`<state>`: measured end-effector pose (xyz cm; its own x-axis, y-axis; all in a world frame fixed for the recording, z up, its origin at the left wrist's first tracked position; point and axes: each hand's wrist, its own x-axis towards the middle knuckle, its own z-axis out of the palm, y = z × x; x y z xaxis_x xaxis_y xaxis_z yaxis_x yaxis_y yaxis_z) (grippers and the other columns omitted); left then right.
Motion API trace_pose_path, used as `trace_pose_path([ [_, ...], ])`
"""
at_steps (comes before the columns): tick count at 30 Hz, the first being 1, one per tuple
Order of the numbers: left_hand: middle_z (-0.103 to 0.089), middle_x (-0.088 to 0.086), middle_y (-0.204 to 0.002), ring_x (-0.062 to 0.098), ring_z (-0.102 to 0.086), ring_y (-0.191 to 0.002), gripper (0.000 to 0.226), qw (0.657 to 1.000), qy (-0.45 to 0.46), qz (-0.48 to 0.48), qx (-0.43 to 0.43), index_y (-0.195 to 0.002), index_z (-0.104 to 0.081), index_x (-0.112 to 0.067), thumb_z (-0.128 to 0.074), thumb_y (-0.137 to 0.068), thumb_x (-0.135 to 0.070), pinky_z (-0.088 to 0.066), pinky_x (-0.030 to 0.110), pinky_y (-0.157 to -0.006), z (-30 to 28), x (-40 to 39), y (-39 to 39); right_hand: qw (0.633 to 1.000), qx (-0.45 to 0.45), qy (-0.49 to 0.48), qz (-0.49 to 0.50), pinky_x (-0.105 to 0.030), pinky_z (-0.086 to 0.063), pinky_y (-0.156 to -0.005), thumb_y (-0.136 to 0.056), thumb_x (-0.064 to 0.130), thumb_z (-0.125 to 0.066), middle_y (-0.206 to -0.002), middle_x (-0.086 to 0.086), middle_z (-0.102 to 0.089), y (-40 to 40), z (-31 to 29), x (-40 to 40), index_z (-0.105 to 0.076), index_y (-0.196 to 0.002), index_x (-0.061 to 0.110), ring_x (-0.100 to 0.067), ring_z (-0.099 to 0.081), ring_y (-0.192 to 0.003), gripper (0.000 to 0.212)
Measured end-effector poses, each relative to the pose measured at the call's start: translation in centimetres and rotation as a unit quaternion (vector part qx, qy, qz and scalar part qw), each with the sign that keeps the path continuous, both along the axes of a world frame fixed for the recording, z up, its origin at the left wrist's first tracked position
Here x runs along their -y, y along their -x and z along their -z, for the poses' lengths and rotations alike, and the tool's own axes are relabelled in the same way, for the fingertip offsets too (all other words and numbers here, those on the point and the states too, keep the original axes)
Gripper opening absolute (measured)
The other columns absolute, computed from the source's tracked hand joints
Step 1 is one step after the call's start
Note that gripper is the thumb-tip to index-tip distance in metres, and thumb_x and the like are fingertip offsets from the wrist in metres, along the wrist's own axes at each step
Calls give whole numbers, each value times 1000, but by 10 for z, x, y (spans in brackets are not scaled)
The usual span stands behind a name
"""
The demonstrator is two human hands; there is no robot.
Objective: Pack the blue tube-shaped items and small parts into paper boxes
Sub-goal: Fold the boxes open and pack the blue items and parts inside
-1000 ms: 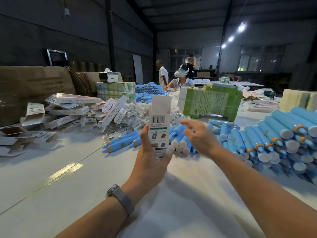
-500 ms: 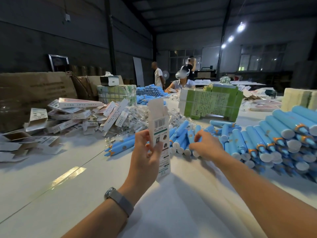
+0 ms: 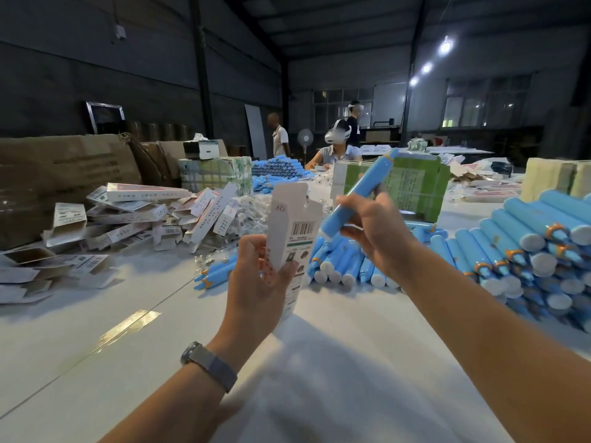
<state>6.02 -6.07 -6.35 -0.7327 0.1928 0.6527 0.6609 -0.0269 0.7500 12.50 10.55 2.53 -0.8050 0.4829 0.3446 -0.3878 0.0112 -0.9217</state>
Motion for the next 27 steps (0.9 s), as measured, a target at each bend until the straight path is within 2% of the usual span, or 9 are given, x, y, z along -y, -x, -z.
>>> trace_pose_path([
  [4, -61, -26, -100, -16, -61, -91, 47, 999, 3, -39, -28, -94, -43, -38, -76, -84, -7, -51, 8, -67, 0, 2, 2, 996, -86, 2, 20, -24, -53, -62, -99, 22, -54, -94, -3, -56, -9, -18, 5, -57, -103, 27, -18, -61, -88, 7],
  [10, -59, -25, -98, -18, -58, -89, 45, 997, 18, -56, -52, -94, -42, -35, -75, -85, -6, -50, 8, -67, 1, 4, 3, 982, -175, -56, 52, -32, -57, -60, -97, 16, -58, -98, -2, -57, -20, -30, 13, -53, -107, 28, -9, -66, -83, 16],
  [12, -61, -19, -99, -19, -58, -91, 45, 996, 29, -55, -62, -96, -43, -34, -75, -85, -5, -46, 4, -65, 3, 3, 0, 978, -176, -95, 57, -30, -57, -55, -95, 12, -62, -103, -8, -57, -21, -30, 17, -47, -110, 28, -9, -70, -80, 27],
  [14, -62, -18, -100, -19, -58, -93, 45, 996, 37, -48, -63, -97, -43, -34, -75, -85, -5, -46, 4, -66, 4, 2, -2, 971, -184, -136, 68, -29, -58, -55, -91, 8, -67, -115, -16, -55, -22, -28, 19, -36, -128, 30, -13, -72, -84, 53],
  [17, -61, -22, -98, -11, -61, -88, 46, 995, 47, -41, -71, -98, -43, -36, -74, -86, -4, -53, 19, -66, 5, 2, -3, 947, -230, -196, 106, -32, -61, -65, -84, 0, -74, -137, -21, -42, -23, -28, 16, -10, -151, 31, -25, -67, -101, 98],
  [19, -61, -20, -95, -2, -61, -85, 45, 995, 51, -39, -75, -99, -44, -35, -74, -86, -4, -54, 32, -66, 5, 2, -4, 935, -246, -224, 120, -39, -62, -65, -79, -1, -77, -127, -19, -46, -24, -27, 16, -13, -150, 29, -32, -67, -92, 100],
  [21, -61, -23, -96, 1, -61, -86, 43, 995, 48, -35, -75, -97, -43, -37, -73, -87, -8, -54, 33, -67, 4, 2, -6, 932, -239, -245, 119, -48, -60, -62, -78, 2, -80, -111, -5, -53, -23, -24, 17, -20, -144, 31, -38, -68, -78, 94],
  [23, -62, -22, -97, 1, -61, -86, 38, 995, 50, -30, -77, -96, -43, -38, -70, -86, -15, -53, 29, -66, 3, 3, -7, 923, -220, -288, 130, -53, -57, -60, -77, 8, -81, -104, 2, -57, -21, -19, 19, -22, -142, 30, -37, -68, -73, 91],
  [27, -64, -17, -96, -1, -60, -87, 41, 995, 57, -31, -76, -96, -41, -39, -70, -87, -12, -48, 18, -64, 3, 3, -6, 915, -204, -315, 148, -52, -55, -60, -74, 19, -84, -100, -2, -64, -19, -17, 20, -26, -132, 37, -27, -68, -65, 83],
])
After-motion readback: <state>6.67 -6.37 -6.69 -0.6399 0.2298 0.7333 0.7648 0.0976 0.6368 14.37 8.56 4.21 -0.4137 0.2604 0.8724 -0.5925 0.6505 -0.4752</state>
